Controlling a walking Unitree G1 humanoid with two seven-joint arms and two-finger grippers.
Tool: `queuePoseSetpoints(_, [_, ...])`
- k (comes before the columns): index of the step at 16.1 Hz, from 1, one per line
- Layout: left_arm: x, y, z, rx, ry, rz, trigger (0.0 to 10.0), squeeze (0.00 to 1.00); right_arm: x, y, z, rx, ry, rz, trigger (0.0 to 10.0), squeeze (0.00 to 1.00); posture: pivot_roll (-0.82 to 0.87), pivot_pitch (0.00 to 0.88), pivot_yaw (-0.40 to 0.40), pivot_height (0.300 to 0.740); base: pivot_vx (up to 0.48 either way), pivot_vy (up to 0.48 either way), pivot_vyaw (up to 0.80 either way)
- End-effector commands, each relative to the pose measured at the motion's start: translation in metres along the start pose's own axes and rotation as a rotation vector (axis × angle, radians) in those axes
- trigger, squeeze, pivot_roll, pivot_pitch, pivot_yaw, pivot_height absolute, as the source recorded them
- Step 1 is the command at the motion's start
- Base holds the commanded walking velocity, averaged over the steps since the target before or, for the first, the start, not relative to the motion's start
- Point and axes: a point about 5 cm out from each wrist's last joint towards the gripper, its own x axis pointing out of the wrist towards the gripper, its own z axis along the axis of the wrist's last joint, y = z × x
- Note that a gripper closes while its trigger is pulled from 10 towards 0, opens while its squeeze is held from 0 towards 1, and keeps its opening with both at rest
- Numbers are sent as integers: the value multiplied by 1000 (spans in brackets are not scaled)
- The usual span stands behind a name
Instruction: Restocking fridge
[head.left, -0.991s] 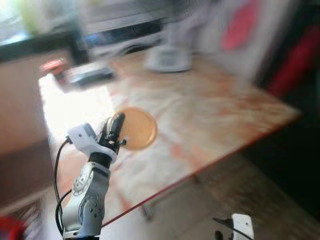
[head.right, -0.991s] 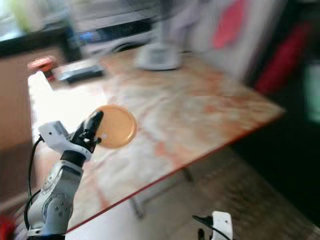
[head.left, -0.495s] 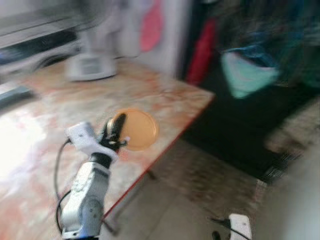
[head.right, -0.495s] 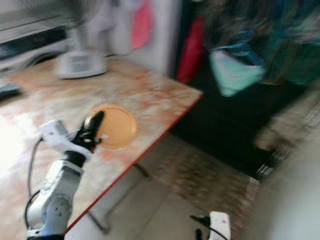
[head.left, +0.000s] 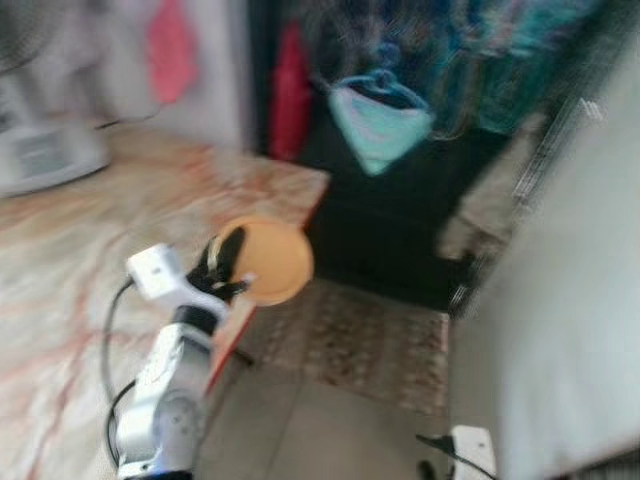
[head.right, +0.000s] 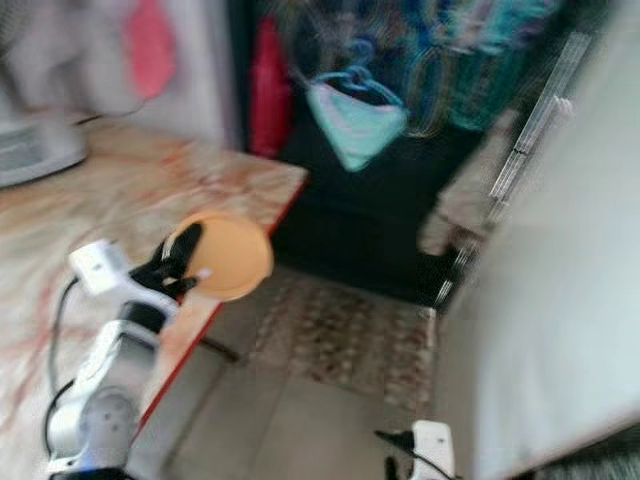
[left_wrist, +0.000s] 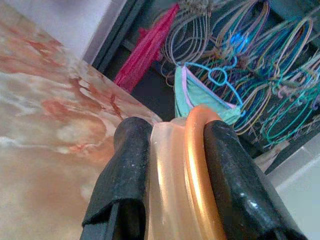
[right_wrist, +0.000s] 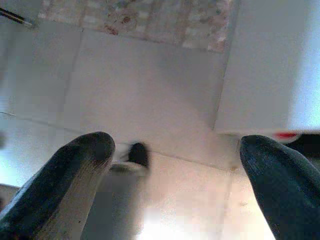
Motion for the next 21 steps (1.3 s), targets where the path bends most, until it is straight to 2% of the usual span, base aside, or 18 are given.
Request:
queuePoseSetpoints(1, [4, -9, -1, -9, -3, -33, 10000, 0, -1, -4, -5, -4, 22, -9, 10000, 0, 54, 0, 24, 740, 0, 0, -800])
queuePoseSetpoints(14, [8, -5, -2, -3, 14, -41, 10000, 0, 0, 2, -5, 15, 24, -1, 10000, 0, 31, 0, 43, 740, 0, 0, -800])
queuePoseSetpoints(19, [12, 3, -1, 23, 23, -33, 10000, 0, 1, 7, -4, 38, 17, -3, 10000, 0, -1, 0, 60, 740, 0, 0, -800])
queuePoseSetpoints(21, [13, 11, -3, 45, 42, -21, 10000, 0, 1, 10, -5, 55, 19, -7, 10000, 0, -27, 0, 80, 740, 0, 0, -788])
